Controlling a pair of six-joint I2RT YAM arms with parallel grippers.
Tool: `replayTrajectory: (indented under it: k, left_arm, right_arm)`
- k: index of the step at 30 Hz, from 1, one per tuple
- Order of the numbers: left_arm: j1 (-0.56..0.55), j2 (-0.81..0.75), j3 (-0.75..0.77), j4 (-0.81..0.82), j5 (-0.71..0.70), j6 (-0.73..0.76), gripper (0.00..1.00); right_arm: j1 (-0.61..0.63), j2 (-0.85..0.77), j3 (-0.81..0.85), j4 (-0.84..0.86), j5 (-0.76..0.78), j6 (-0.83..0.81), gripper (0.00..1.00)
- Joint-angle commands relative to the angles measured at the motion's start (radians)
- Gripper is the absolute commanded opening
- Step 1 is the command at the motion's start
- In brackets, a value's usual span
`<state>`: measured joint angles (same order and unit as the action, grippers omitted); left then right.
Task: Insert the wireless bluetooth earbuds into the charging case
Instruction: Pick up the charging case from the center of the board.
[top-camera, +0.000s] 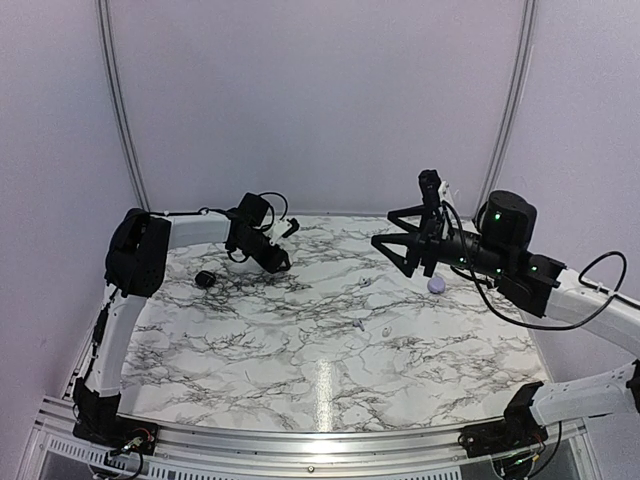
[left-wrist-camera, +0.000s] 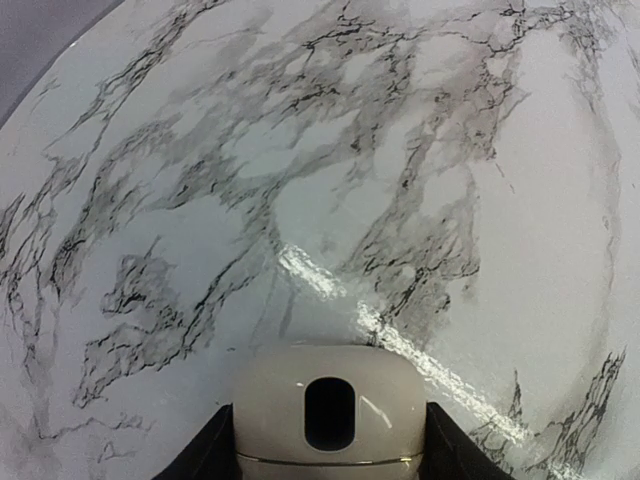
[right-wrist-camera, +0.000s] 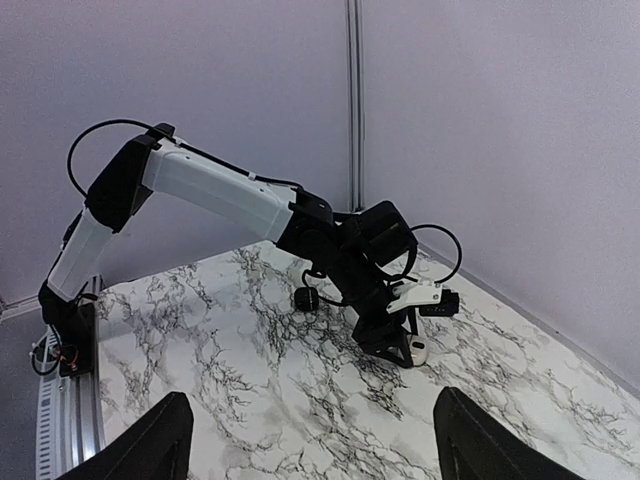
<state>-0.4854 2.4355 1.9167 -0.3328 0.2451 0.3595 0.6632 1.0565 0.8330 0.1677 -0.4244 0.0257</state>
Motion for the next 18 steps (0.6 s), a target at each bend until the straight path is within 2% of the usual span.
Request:
replayTrajectory:
  k: [1,10,18]
  left_arm:
    - [-0.007,0.006,-0.035,-0.089,0.029,0.036,0.52]
    - [-0.036,-0.223,-0.312,0.098,0.135,0.088,0.47]
    - [-0.150,-0.566,-0.715,0.353,0.138,0.107,0.40]
  right_arm:
    - [-0.010,-0.020,-0.003,-0.007,0.007,-0.006,0.83]
    - [-0.021,0.044,-0.017,-0.008,-0.012,0.031,0.83]
    - [-0.139,0.121,-0.053,-0.010,-0.156,0.133,0.83]
